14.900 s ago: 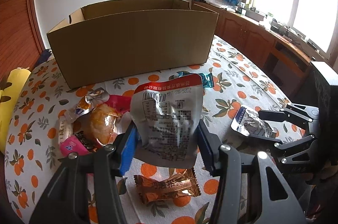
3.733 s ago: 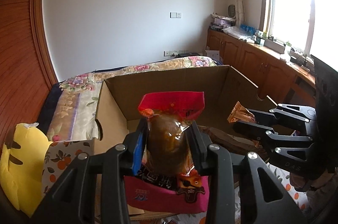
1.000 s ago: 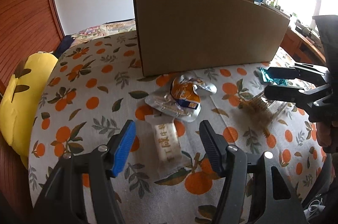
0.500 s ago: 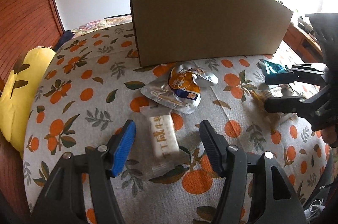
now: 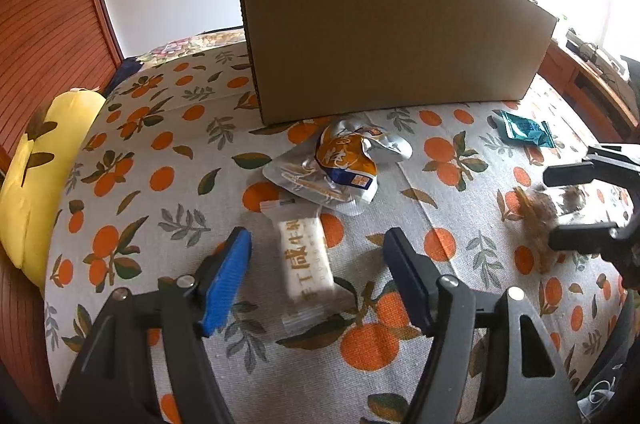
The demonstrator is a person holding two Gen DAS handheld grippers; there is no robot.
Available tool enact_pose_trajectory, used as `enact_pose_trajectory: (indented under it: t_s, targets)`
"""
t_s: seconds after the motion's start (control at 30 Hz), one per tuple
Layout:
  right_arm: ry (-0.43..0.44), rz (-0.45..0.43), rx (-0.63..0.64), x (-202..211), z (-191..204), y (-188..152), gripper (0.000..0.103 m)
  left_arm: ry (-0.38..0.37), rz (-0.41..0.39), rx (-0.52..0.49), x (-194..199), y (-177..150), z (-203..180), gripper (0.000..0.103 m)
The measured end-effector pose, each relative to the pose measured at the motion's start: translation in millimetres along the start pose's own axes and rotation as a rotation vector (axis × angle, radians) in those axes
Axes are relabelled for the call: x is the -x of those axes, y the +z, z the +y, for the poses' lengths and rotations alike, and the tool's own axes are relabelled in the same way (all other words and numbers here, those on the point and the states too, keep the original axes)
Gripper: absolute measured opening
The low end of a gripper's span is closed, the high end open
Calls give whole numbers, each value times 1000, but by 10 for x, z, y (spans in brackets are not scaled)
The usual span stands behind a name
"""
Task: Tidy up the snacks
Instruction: 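Move both grippers back to the granola bar and white bar, then grasp the granola bar with the right gripper while the left gripper grasps the white bar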
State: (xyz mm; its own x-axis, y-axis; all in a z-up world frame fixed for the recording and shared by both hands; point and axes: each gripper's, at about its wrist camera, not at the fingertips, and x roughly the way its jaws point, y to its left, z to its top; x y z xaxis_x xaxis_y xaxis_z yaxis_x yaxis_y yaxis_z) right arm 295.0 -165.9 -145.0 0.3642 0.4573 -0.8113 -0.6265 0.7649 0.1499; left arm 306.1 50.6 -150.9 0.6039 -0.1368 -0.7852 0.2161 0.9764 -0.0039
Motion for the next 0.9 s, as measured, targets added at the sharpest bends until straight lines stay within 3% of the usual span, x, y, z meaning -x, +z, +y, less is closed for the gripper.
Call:
enact_pose_trajectory:
  t_s: [0.23,0.53,0.6,0.77,0.83,0.9]
  targets:
    - [-52,-2,31,39,62,-142,75,9,5,8,-14,4,11,76]
    - [-64,2,11,147,34,-281,77,7,4,11,-17,5,15,75]
    - [-57,9,0,179,11,-313,78,8,-1,21,-7,2,26,70]
    - [-69,20,-2,257,10,-372,80,22,-22,54,51,-14,104,28]
    - [-72,18,3,295,17,-384,81,24,-21,49,71,-24,106,19]
    - [-69,15,13,355,23,-402,82,12,-20,52,87,-31,104,19]
